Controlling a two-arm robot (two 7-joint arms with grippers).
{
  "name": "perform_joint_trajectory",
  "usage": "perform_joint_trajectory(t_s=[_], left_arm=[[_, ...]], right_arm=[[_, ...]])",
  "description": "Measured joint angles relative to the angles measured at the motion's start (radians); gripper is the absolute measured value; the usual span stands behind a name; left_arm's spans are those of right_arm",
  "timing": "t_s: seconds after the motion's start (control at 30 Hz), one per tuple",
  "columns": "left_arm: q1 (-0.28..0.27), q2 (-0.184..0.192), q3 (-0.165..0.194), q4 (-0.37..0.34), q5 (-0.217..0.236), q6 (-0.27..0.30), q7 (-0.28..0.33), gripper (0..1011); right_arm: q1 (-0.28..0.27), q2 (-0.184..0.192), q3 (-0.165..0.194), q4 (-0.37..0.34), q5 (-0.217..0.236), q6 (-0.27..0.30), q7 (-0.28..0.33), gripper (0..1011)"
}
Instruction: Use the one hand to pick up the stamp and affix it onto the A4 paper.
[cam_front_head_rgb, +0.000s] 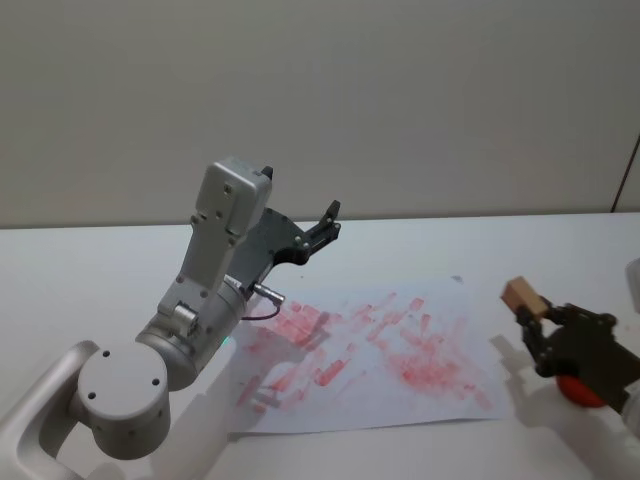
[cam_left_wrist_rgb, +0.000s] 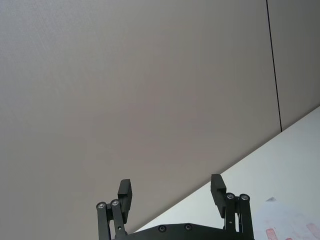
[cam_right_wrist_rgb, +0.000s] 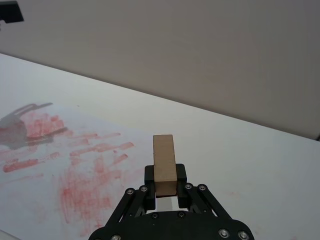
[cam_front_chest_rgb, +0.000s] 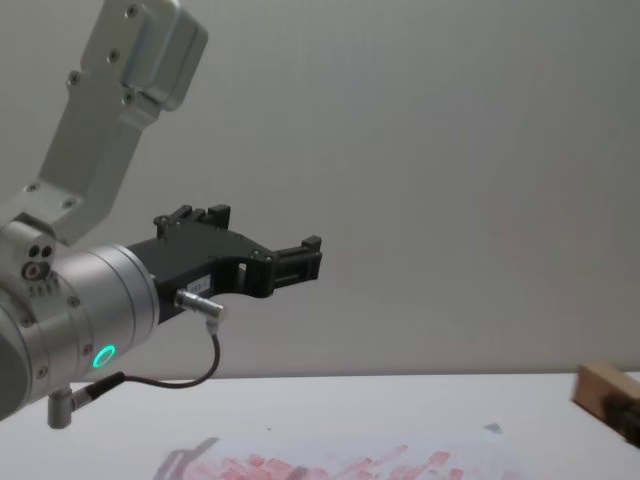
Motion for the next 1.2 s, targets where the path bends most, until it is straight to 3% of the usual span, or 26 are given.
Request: perform_joint_trajectory(t_s=[0.3, 0.53, 0.9, 1.2], left_arm=[[0.0, 0.0, 0.0, 0.0, 0.0, 0.0, 0.0, 1001], [0.0, 0.0, 0.0, 0.0, 0.0, 0.0, 0.0, 1001], [0.0, 0.0, 0.0, 0.0, 0.0, 0.0, 0.0, 1001], [0.0, 0.0, 0.0, 0.0, 0.0, 0.0, 0.0, 1001]], right_arm=[[0.079, -0.051, -0.029, 0.073, -0.016, 0.025, 0.093, 214], [0.14, -0.086, -0.054, 0.146, -0.057, 0.088, 0.15, 214], [0.2, -0.119, -0.086, 0.237, -0.134, 0.153, 0.203, 214], [0.226, -0.132, -0.098, 0.27, -0.166, 0.159, 0.219, 214]])
